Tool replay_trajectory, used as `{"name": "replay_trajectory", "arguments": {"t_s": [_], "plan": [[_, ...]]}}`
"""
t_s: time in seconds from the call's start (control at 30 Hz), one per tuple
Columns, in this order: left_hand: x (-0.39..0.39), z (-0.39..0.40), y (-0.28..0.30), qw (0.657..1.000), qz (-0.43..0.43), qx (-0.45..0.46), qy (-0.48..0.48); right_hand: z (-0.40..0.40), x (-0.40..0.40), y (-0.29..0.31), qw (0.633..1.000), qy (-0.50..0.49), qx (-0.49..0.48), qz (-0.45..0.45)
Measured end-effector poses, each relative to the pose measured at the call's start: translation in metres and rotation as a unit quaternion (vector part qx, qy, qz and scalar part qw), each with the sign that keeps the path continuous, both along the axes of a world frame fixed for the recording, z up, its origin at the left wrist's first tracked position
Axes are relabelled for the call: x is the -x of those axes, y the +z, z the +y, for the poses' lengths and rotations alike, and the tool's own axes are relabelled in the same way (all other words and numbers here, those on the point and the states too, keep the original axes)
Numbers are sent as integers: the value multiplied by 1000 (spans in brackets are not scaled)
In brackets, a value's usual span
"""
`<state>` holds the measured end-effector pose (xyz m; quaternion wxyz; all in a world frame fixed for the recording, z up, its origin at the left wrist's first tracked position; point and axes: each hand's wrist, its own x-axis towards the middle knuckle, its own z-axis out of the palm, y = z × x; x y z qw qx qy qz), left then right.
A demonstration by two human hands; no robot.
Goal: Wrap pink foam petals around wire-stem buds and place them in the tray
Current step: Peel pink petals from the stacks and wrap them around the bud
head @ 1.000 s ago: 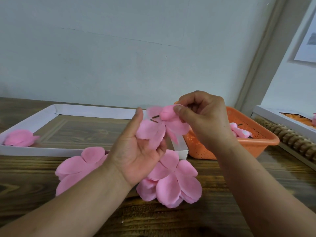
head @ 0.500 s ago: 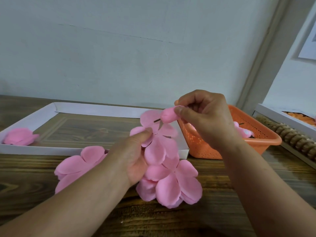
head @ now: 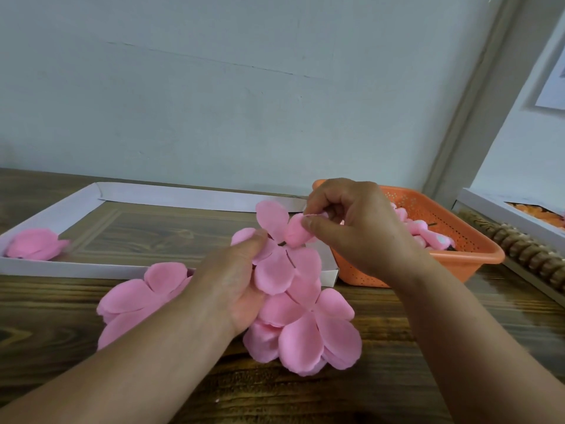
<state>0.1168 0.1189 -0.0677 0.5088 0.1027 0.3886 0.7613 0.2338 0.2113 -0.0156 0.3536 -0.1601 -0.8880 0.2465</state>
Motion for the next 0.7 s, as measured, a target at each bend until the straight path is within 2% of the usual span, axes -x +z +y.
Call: {"name": "replay_trajectory", "arguments": {"t_s": [0.13, 0.23, 0.47, 0.57, 0.7], "plan": [[-1, 1, -2, 1000, -7, -5, 24, -6, 5, -3, 997, -8, -73, -38], [-2, 1, -4, 1000, 10, -19, 3, -7, 7, -5, 993, -8, -105, -57], [-5, -4, -3, 995, 85, -18, -38, -5, 7, -8, 988, 1, -129, -88], [-7, -5, -1, 990, 135, -16, -49, -5, 7, -8, 989, 7, -111, -93], [-5, -5, -1, 985, 159, -16, -56, -2, 5, -8, 991, 2, -92, -99]]}}
